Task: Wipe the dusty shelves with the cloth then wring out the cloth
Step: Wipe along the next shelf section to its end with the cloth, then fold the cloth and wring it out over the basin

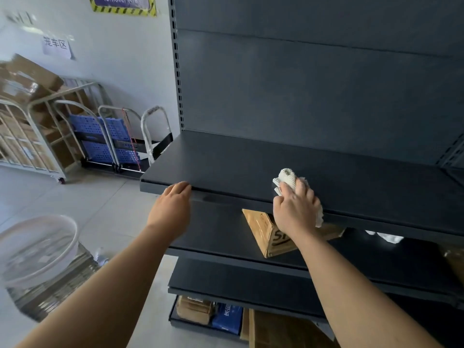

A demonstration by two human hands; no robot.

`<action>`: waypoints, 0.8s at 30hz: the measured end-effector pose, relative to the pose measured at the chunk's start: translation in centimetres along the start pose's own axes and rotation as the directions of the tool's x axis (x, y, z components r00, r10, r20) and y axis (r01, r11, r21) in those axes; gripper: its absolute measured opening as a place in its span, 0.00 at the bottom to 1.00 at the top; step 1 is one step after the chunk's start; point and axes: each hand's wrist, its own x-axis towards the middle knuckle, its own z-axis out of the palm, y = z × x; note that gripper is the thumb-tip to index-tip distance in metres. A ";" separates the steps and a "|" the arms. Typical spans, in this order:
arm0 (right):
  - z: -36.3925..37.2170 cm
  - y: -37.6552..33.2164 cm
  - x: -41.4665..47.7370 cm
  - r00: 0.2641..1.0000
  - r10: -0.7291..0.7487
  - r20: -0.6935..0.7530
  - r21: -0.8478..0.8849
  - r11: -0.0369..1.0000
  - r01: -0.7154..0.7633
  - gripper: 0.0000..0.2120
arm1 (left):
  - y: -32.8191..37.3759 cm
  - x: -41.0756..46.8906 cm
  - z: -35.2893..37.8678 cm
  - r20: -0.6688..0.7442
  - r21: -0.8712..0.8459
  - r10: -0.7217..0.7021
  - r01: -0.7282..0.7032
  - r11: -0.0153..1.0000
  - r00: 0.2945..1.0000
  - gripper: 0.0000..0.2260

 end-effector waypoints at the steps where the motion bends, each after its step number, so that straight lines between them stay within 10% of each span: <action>1: 0.3 -1.6 0.0 1.000 -0.023 0.010 0.006 1.000 0.023 0.22 | -0.9 -0.1 -0.2 -0.004 0.009 -0.002 0.002 1.000 1.000 0.23; 24: 4.4 -26.8 0.5 0.840 -0.521 0.151 0.365 0.819 0.443 0.25 | -14.6 1.1 -2.8 0.052 -0.047 0.087 -0.085 0.995 0.995 0.22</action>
